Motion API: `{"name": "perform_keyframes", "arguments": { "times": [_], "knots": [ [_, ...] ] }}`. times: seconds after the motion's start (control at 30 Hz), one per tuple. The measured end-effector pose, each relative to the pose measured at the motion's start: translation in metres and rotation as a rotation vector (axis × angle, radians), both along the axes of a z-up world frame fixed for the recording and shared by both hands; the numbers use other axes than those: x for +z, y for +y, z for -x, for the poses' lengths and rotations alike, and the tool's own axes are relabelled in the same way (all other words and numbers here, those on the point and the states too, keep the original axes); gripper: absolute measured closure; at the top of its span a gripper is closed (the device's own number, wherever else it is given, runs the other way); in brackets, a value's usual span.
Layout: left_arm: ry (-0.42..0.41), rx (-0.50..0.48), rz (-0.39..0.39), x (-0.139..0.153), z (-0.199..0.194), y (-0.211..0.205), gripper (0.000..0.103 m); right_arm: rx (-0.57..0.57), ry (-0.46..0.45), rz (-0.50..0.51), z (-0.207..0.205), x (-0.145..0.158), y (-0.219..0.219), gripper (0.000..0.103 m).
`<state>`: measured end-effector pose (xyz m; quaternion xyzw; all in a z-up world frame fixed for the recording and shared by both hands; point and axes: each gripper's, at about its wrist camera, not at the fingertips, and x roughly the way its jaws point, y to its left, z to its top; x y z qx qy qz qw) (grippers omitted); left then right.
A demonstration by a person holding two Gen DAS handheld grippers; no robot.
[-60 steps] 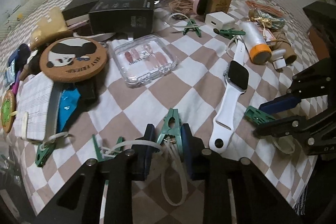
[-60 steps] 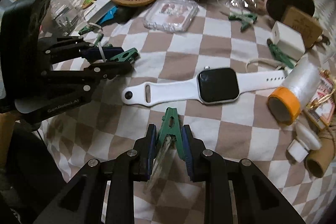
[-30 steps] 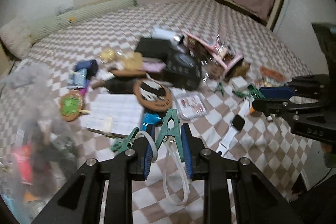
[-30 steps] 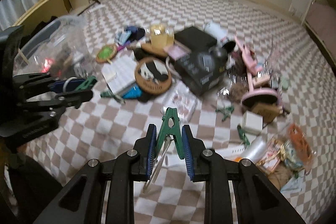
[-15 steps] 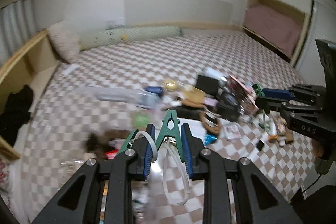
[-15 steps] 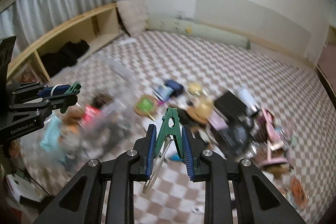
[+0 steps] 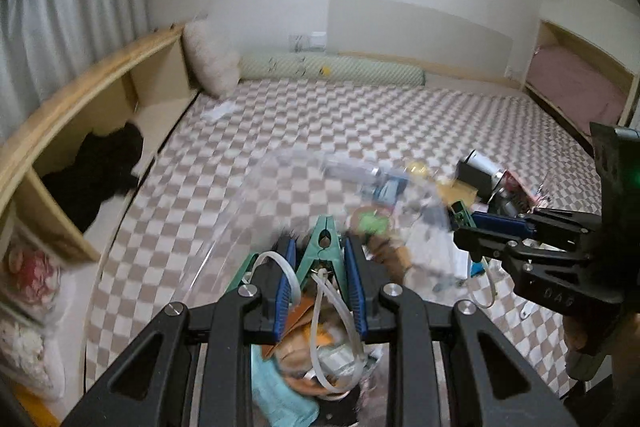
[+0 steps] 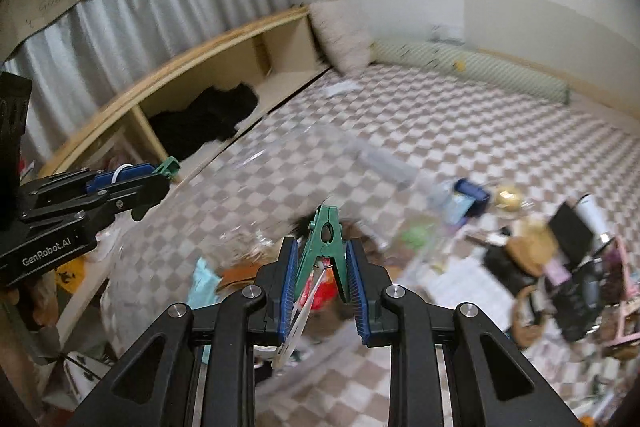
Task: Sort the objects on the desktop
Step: 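Carry both green clothespins with both tools over the clear bin, then open both tools to drop the clothespins into the bin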
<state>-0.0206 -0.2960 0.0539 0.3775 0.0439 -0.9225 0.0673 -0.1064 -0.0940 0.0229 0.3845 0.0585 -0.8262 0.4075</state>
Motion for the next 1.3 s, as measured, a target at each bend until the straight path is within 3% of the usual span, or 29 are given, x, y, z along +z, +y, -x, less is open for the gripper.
{"name": "perform_keyframes", "arguments": {
  "times": [0.2, 0.4, 0.63, 0.87, 0.9, 0.93, 1.0, 1.23, 1.27, 1.3],
  "knots": [
    [-0.13, 0.047, -0.057, -0.057, 0.004, -0.026, 0.077, 0.044, -0.106, -0.008, -0.008, -0.039, -0.032, 0.077],
    [-0.21, 0.041, -0.044, -0.092, 0.008, -0.02, 0.077, 0.065, -0.161, -0.059, -0.016, -0.069, -0.051, 0.077],
    [-0.244, 0.041, -0.076, -0.109, 0.01, -0.026, 0.077, 0.085, -0.14, -0.11, -0.026, -0.078, -0.063, 0.077],
    [-0.254, 0.031, -0.083, -0.106, 0.007, -0.028, 0.077, 0.086, -0.137, -0.12, -0.027, -0.084, -0.067, 0.077],
    [-0.249, 0.035, -0.081, -0.104, 0.006, -0.028, 0.064, 0.086, -0.139, -0.117, -0.027, -0.084, -0.067, 0.077],
    [-0.244, 0.038, -0.079, -0.102, 0.005, -0.028, 0.04, 0.087, -0.146, -0.112, -0.026, -0.084, -0.067, 0.077],
    [-0.234, 0.045, -0.074, -0.097, 0.003, -0.029, 0.026, 0.09, -0.159, -0.101, -0.024, -0.083, -0.066, 0.077],
    [-0.202, 0.074, -0.049, -0.083, -0.004, -0.03, 0.026, 0.088, -0.131, -0.135, -0.028, -0.081, -0.068, 0.077],
    [-0.2, 0.081, -0.037, -0.082, -0.005, -0.029, 0.026, 0.081, -0.117, -0.141, -0.029, -0.081, -0.068, 0.072],
    [-0.197, 0.089, -0.026, -0.081, -0.006, -0.029, 0.026, 0.067, -0.096, -0.149, -0.03, -0.079, -0.067, 0.051]
  ]
}}
